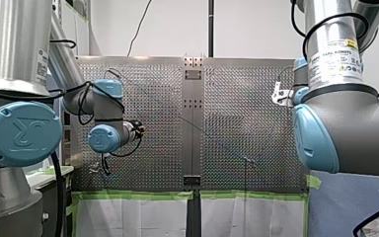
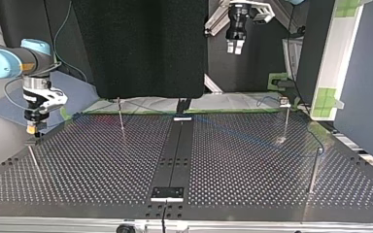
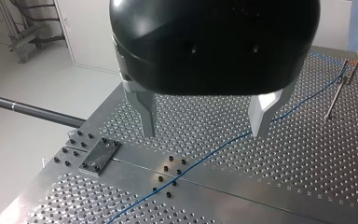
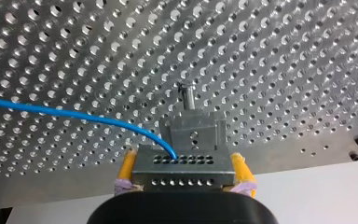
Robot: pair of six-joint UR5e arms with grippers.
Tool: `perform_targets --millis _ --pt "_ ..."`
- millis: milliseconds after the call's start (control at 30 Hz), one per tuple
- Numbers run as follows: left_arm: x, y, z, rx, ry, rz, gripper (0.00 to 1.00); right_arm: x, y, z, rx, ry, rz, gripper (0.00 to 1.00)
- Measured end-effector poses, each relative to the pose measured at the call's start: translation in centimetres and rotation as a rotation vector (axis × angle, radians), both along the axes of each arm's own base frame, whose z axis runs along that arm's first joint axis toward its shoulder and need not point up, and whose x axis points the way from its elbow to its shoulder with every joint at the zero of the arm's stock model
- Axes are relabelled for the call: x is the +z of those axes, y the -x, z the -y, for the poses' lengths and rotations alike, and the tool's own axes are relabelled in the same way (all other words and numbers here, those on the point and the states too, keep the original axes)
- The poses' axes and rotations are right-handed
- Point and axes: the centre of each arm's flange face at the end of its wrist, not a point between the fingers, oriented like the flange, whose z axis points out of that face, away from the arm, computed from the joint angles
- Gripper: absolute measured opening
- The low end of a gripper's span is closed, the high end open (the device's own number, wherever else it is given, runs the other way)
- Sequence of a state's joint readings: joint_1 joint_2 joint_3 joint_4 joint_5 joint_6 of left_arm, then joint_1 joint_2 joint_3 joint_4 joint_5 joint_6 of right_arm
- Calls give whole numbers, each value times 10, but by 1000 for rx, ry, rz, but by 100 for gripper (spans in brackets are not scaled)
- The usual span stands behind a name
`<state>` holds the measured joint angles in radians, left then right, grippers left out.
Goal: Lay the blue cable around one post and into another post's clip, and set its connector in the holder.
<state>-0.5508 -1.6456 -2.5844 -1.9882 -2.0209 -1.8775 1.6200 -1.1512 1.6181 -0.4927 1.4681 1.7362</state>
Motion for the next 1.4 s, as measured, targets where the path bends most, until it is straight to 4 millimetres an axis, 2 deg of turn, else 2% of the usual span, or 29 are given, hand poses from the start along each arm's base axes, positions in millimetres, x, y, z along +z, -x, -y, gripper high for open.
perform_targets --millis 333,967,1400 --pt "0 -2 -1 -1 -2 -1 98 -1 -1 -2 1 -9 -8 0" --pt "-1 -8 -7 19 -41 -17 98 15 27 18 58 62 -14 0" --pt "-1 -13 -9 31 -47 -19 98 7 50 25 59 50 -17 0"
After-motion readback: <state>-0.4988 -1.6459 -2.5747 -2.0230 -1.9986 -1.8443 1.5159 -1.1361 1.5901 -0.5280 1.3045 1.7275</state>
